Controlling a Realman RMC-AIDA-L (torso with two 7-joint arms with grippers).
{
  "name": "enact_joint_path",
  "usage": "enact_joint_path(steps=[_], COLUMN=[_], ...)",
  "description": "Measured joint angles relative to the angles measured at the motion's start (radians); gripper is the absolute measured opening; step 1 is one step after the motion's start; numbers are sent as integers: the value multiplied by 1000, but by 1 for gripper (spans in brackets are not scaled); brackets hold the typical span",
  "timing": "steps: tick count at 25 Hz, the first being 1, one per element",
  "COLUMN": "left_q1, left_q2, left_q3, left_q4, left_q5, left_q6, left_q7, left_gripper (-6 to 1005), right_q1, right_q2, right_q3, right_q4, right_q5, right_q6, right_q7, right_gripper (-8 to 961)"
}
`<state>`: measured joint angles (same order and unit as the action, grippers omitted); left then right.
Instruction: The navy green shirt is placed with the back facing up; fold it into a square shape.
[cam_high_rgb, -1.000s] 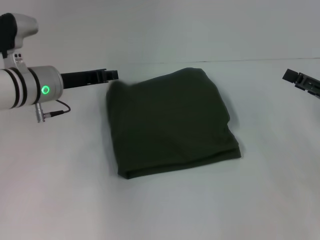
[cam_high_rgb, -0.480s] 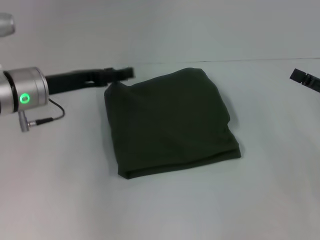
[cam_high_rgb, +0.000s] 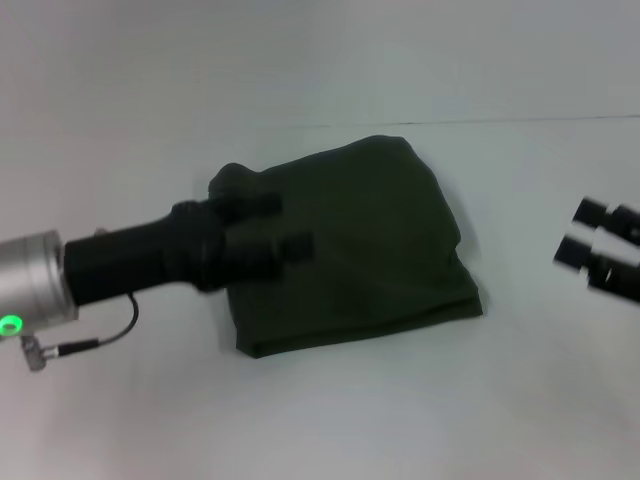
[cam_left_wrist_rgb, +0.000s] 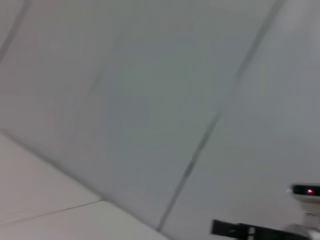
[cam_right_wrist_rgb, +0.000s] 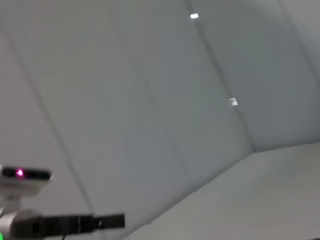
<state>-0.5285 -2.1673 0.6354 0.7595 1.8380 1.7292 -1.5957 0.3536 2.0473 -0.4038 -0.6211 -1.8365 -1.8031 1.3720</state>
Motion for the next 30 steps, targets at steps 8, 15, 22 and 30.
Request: enact_joint_path(steps=[8, 15, 22, 30], left_q1=[51, 52, 48, 46], left_q2=[-5, -5, -5, -7], left_q3=[-4, -4, 10, 21], left_q4=[-2, -2, -11, -23], left_q5=[59, 175, 219, 249], left_q6=[139, 140, 140, 142], left_q7=[150, 152, 149, 149], left_gripper=[945, 945, 946, 946], right_q1=[-4, 4, 5, 17], right_q2=[26, 33, 34, 33], right_q3=[0, 0, -19, -68], right_q4=[-1, 1, 5, 11], right_q5=[-186, -304, -327, -330], right_q6=[-100, -60, -56, -46], right_q7=[-171, -187, -180, -156], right_gripper=[899, 895, 895, 895])
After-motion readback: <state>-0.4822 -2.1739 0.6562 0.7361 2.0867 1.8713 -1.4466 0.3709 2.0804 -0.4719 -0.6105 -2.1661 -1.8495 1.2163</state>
